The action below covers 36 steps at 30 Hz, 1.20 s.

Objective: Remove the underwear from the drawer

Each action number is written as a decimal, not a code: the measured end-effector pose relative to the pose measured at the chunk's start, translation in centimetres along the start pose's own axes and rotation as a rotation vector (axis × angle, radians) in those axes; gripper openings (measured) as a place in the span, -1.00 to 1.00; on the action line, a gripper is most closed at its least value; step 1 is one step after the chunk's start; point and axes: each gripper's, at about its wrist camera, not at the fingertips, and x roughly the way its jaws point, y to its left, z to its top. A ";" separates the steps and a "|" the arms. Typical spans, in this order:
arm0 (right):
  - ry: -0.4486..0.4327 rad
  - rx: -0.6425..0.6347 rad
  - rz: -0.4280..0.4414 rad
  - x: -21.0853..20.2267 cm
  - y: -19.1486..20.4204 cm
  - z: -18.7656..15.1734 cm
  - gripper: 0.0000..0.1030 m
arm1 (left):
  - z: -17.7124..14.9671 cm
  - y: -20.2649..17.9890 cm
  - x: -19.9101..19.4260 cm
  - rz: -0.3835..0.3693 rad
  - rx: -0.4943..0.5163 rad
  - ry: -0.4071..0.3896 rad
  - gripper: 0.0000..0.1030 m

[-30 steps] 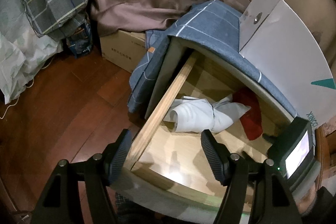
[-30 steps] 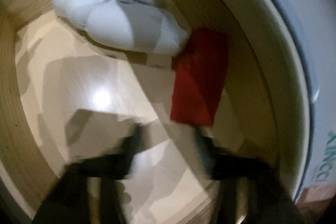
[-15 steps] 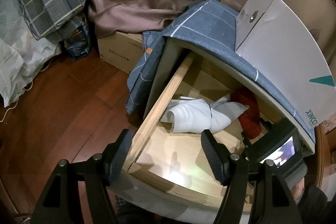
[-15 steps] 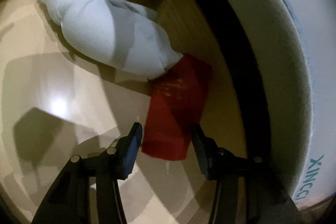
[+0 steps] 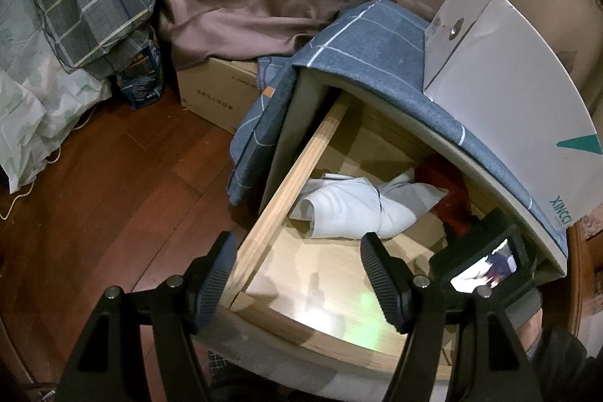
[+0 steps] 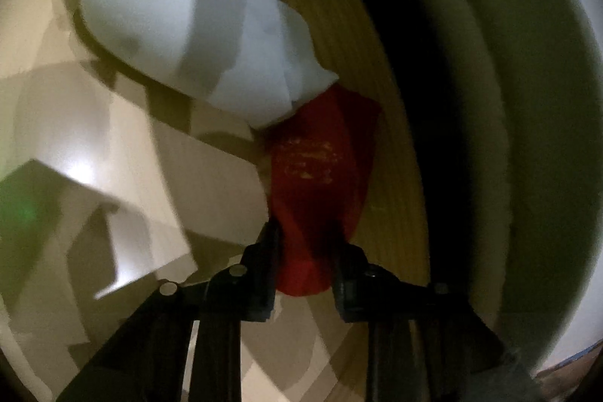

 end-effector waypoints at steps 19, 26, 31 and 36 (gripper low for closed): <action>0.229 0.075 0.423 -1.8 -6.6 0.0 -0.62 | 0.1 -0.1 -0.1 0.002 0.018 0.000 0.36; 0.390 0.253 0.626 -2.9 -8.1 -2.0 -0.61 | -0.1 -0.6 -0.1 0.004 0.034 -0.002 0.36; 0.509 0.453 0.780 -2.7 -9.6 -4.1 -0.61 | -0.2 -1.3 -0.2 0.016 0.070 -0.009 0.36; 0.631 0.629 0.862 -1.8 -10.9 -6.1 -0.60 | -0.2 -1.9 0.0 0.022 0.094 0.003 0.36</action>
